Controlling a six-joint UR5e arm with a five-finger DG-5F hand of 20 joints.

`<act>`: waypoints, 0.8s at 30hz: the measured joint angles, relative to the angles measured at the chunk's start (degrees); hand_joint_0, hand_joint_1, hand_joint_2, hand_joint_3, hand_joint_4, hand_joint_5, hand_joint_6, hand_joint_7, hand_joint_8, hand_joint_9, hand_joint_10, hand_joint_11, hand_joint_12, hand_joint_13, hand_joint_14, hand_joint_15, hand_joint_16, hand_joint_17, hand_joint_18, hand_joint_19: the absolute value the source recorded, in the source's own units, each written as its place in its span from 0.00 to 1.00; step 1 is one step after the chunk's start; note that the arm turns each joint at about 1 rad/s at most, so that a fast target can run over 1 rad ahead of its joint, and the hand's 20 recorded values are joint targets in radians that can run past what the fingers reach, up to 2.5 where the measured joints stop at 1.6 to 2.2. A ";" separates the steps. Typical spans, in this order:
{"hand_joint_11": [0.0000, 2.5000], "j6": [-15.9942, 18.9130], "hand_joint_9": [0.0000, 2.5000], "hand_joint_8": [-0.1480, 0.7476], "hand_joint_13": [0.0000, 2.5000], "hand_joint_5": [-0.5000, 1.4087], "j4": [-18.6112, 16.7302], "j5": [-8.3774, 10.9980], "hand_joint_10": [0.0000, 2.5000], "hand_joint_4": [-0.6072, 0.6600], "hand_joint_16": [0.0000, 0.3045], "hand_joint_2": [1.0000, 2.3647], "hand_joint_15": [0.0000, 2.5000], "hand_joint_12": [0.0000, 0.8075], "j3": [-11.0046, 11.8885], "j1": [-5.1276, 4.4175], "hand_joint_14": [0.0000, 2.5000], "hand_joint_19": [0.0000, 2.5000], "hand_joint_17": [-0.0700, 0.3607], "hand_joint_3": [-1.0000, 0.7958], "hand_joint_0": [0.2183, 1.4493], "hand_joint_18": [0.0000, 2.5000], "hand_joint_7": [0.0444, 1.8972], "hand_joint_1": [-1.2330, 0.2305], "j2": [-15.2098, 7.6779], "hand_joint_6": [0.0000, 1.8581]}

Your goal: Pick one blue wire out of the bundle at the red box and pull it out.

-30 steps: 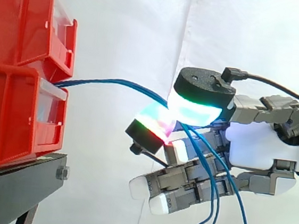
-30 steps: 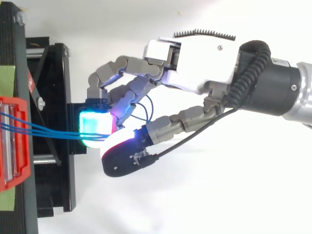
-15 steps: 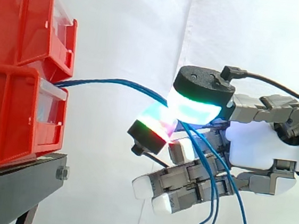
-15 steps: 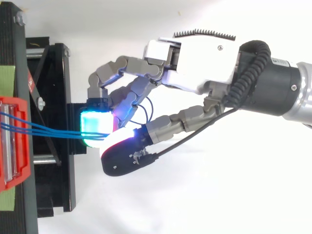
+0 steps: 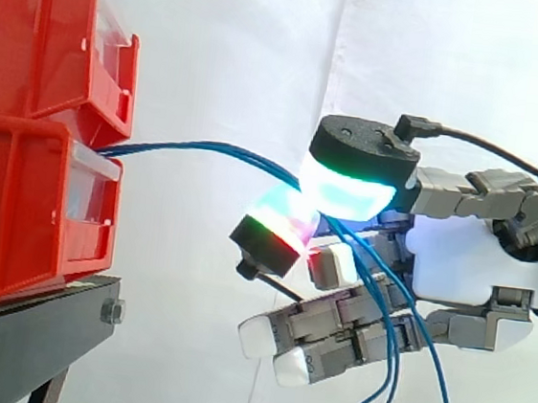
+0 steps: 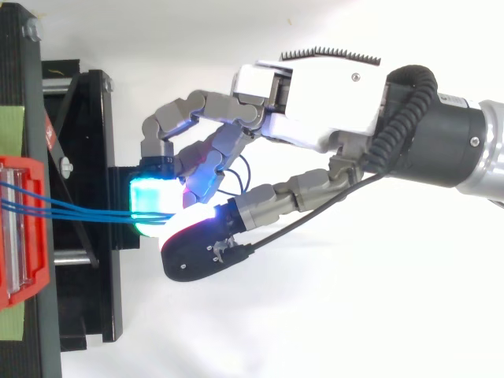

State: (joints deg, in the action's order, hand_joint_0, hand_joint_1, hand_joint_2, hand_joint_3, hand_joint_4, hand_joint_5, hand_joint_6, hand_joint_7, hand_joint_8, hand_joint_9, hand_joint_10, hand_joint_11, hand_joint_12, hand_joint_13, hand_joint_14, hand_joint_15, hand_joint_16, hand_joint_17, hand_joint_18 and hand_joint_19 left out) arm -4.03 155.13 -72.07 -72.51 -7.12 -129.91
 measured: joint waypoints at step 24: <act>0.31 -0.01 0.49 0.42 0.28 0.22 0.00 0.01 0.01 0.60 0.19 0.01 0.16 0.46 0.00 0.00 0.01 0.17 0.46 0.34 0.27 0.21 0.68 0.42 -0.01 0.44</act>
State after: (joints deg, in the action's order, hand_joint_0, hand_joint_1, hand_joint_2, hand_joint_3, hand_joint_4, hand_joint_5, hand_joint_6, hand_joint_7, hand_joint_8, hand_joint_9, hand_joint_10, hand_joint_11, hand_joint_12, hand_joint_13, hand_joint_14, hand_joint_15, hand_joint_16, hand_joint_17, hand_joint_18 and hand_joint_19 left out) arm -4.04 155.13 -72.06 -72.51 -7.12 -129.92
